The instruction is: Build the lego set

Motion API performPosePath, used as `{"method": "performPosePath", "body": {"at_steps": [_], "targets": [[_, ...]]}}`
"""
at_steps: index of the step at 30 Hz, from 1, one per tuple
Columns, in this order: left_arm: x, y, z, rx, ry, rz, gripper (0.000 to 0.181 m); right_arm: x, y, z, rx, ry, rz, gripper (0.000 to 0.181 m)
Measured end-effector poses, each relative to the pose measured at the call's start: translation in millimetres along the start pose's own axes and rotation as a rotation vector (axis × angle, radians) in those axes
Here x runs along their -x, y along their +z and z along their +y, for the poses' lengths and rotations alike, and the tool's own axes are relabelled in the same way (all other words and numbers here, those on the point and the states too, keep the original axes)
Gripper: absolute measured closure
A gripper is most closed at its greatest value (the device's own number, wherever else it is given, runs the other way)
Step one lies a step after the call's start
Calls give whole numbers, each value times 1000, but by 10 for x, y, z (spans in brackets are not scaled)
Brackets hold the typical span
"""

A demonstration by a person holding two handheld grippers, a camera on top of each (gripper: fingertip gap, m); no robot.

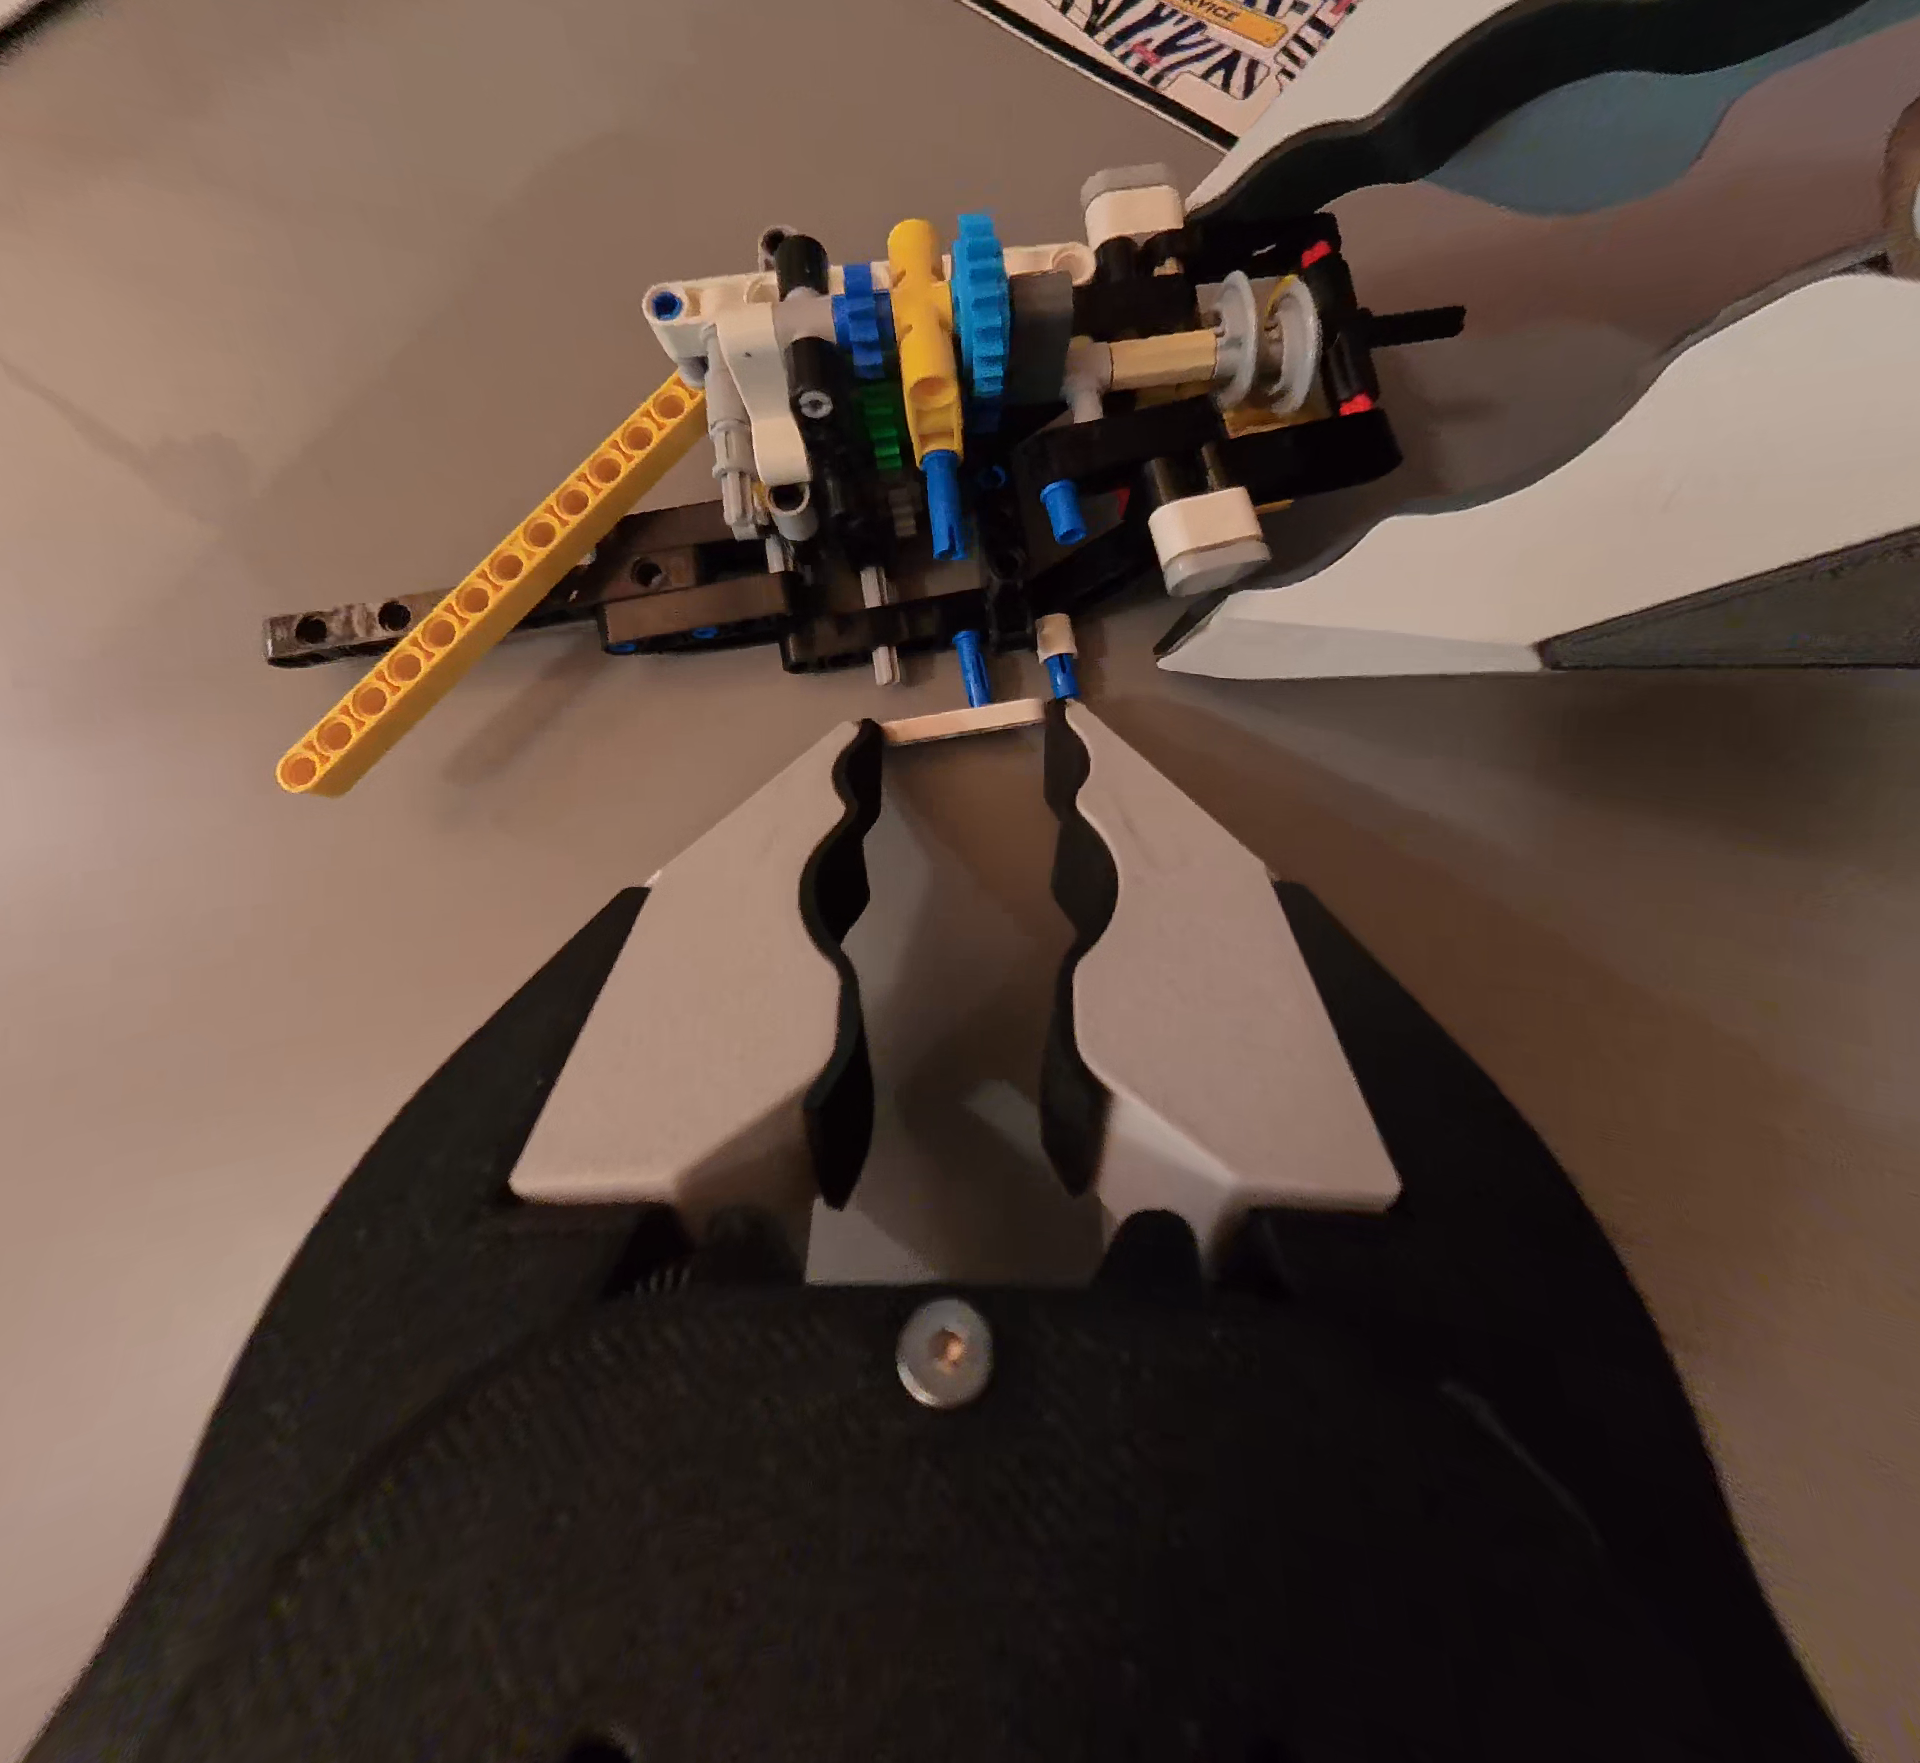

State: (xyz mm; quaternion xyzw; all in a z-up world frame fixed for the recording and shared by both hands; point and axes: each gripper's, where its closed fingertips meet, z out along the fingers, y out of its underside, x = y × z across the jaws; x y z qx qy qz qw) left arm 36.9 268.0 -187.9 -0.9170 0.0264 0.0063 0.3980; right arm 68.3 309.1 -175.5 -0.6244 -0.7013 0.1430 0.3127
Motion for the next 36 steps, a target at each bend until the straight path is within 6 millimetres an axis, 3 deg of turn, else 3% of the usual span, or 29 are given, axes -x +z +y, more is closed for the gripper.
{"method": "performPosePath", "body": {"at_steps": [6, 14, 19, 23, 27, 36], "targets": [[-42, -45, -42, -41, 82, -43, 149, -22, -86, -22, -50, -68, 46, 115], [-16, -183, -79, -120, 40, -13, 149, 14, -161, -125, -215, -109, 112, 114], [71, -305, -168, -213, 45, -86, 149, 9, -232, -262, -294, -119, 198, 117], [125, -337, -217, -251, 194, -215, 149, -12, -259, -327, -310, -158, 263, 117], [134, -389, -291, -315, 295, -291, 149, -34, -305, -369, -353, -97, 239, 117], [154, -561, -435, -469, 298, -298, 149, -48, -421, -480, -463, 14, 201, 114]]}}
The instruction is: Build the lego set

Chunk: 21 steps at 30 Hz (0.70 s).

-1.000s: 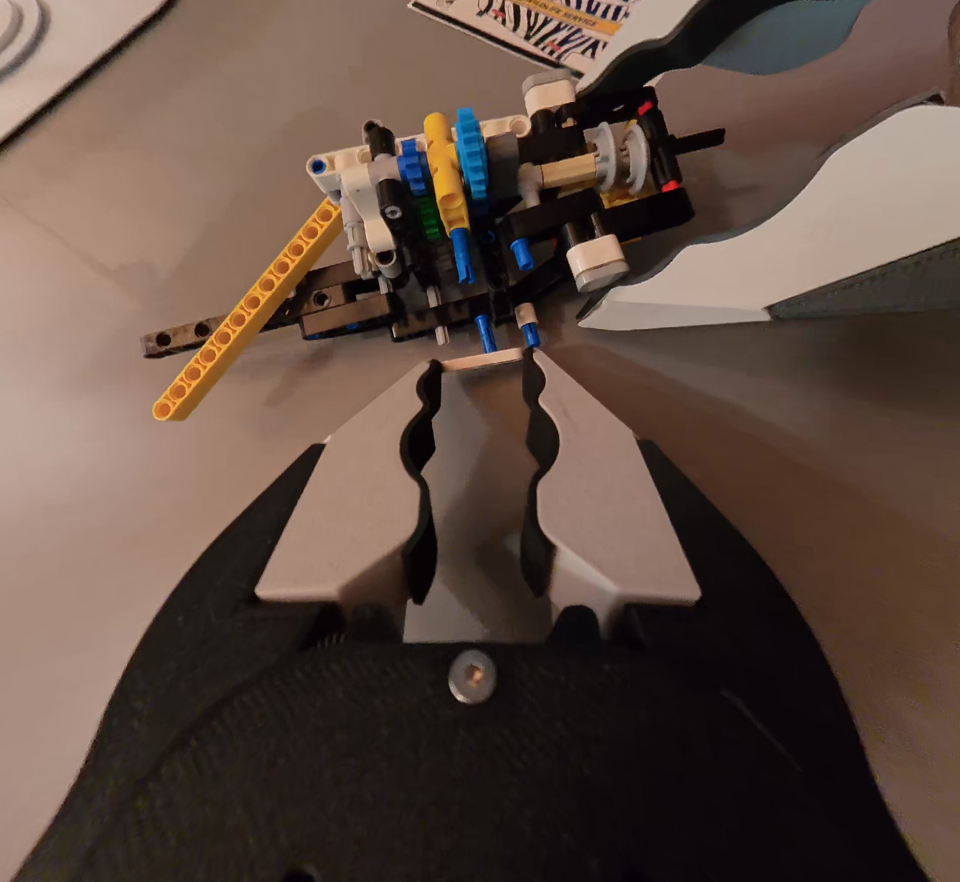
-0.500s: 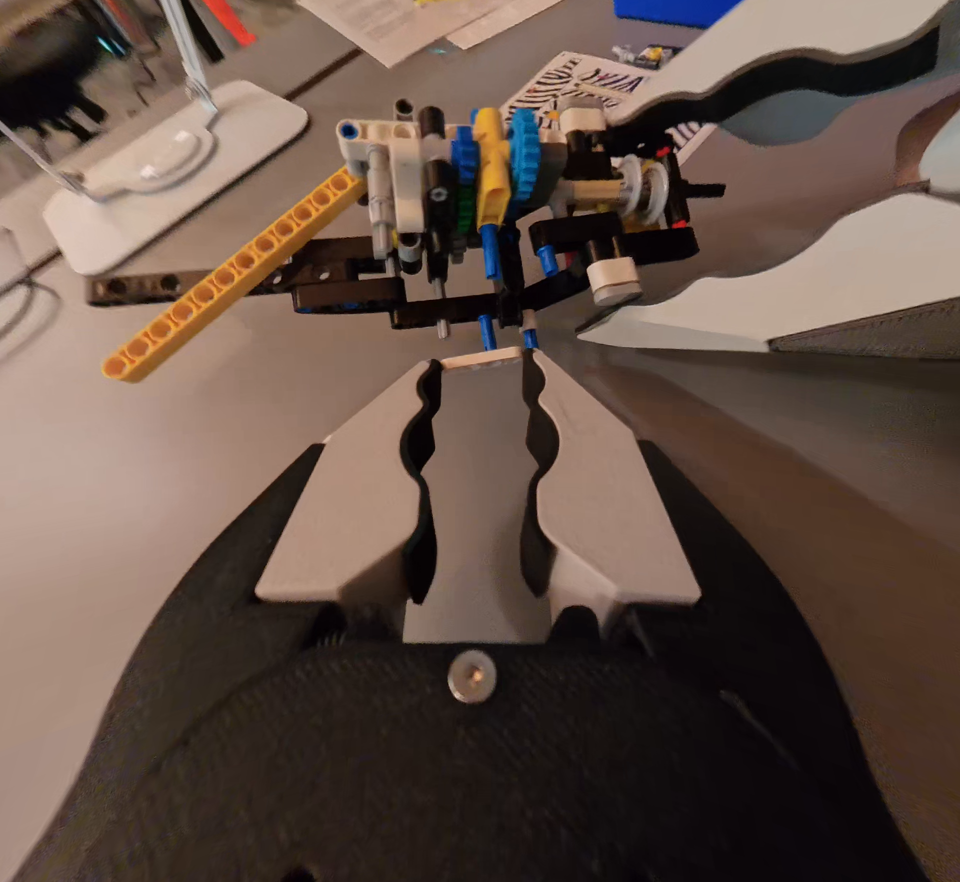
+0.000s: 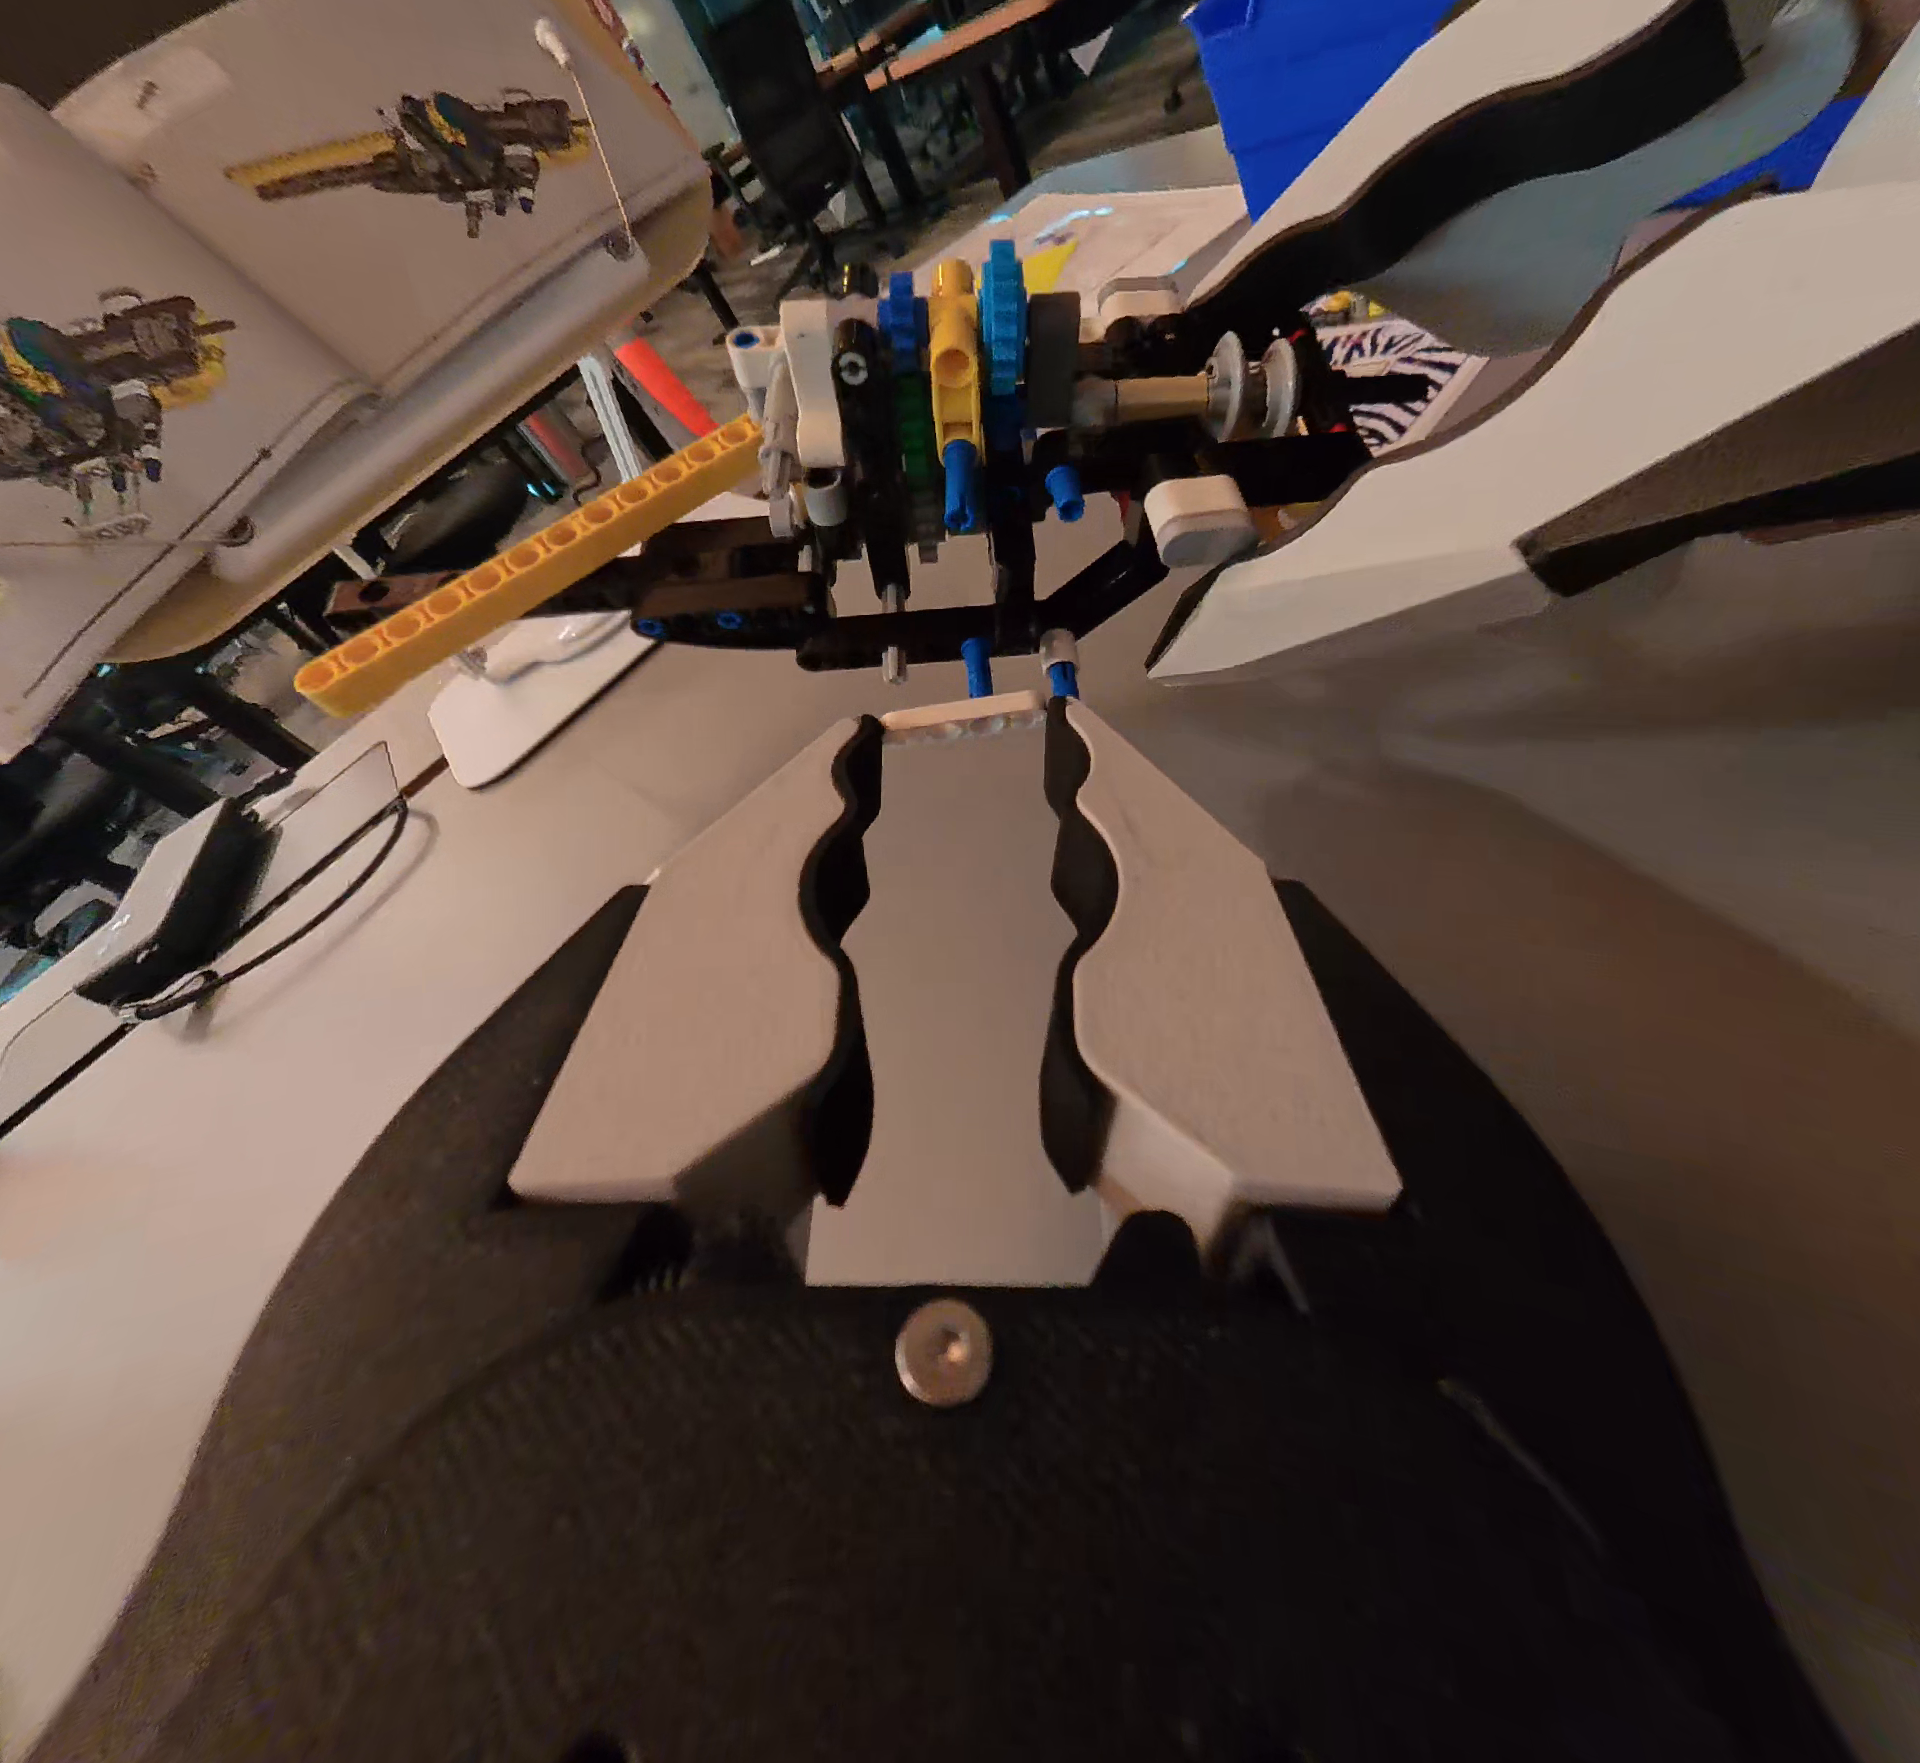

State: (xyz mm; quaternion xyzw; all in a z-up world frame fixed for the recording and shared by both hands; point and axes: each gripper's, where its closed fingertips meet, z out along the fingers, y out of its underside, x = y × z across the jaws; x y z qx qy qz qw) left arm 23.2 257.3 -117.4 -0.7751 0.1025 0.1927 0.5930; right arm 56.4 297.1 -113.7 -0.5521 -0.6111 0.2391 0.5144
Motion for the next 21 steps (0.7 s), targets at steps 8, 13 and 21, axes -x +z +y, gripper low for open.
{"method": "performPosePath", "body": {"at_steps": [8, 13, 21], "targets": [[-9, 8, -8, -7, 58, -30, 149, -12, -24, -12, -4, -17, 13, 114], [-22, 11, -12, -11, 83, -37, 149, -16, -28, -16, -7, -16, 17, 117], [-28, 27, 6, 2, 106, -47, 149, -20, -30, -22, -13, -47, 46, 117]]}}
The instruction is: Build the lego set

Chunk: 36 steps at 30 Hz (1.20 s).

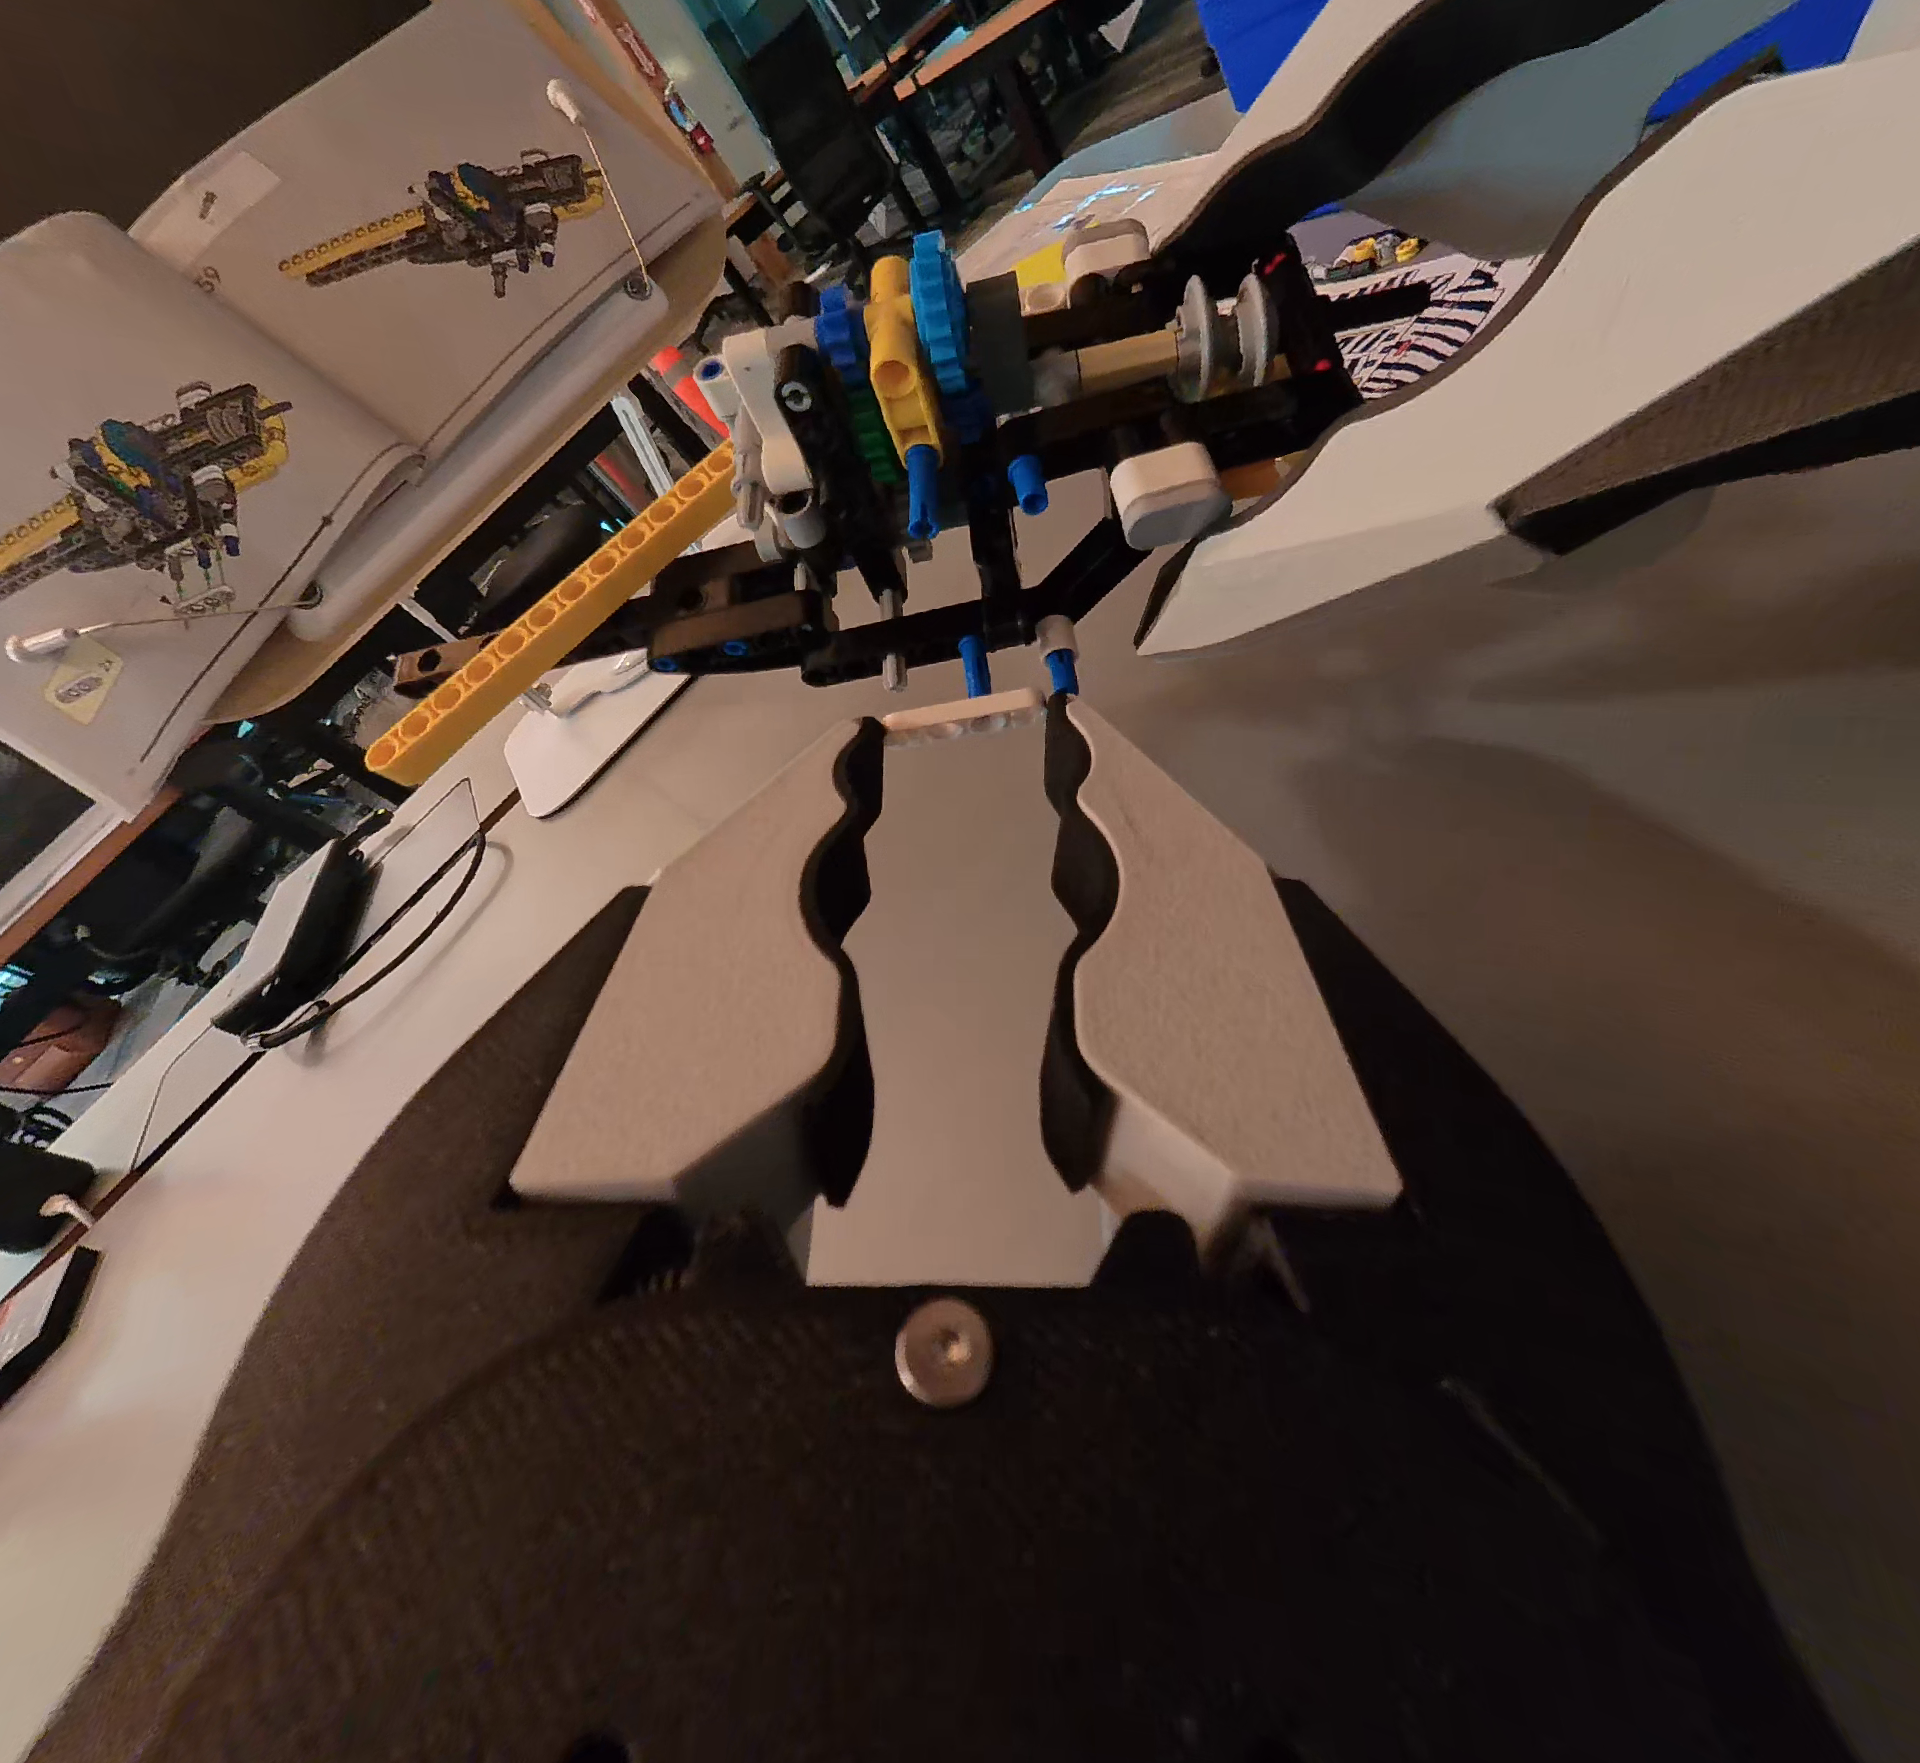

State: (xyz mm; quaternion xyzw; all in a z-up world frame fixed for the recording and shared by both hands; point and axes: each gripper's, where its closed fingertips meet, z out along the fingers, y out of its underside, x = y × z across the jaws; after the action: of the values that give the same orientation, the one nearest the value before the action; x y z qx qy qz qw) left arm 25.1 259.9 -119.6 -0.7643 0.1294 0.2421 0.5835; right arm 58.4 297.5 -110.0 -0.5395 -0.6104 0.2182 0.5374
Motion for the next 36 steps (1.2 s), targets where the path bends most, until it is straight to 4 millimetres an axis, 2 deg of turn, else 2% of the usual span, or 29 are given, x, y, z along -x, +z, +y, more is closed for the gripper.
{"method": "performPosePath", "body": {"at_steps": [18, 22, 23, 24, 28, 30, 33, 36], "targets": [[-30, 21, 31, 26, 50, -6, 149, -8, 6, 23, -19, -118, 10, 116], [-13, 25, 30, 30, 67, -23, 149, 2, 14, 42, 2, -62, -19, 116], [-10, 25, 30, 30, 72, -27, 149, 4, 14, 47, 5, -55, -25, 118], [1, 27, 33, 34, 75, -35, 150, -8, 8, 54, 7, -59, -22, 133], [-56, 25, 27, 22, 50, 16, 149, 9, -18, 17, -19, -56, -46, 132], [-77, 0, -53, -20, 50, 20, 149, 76, 16, 96, 13, -51, -85, 131], [-127, 40, 36, 33, 80, 36, 149, 39, 72, 252, 74, -101, -58, 131], [-128, 35, 87, 67, 44, 66, 149, 6, 112, 400, 116, -45, -85, 132]]}}
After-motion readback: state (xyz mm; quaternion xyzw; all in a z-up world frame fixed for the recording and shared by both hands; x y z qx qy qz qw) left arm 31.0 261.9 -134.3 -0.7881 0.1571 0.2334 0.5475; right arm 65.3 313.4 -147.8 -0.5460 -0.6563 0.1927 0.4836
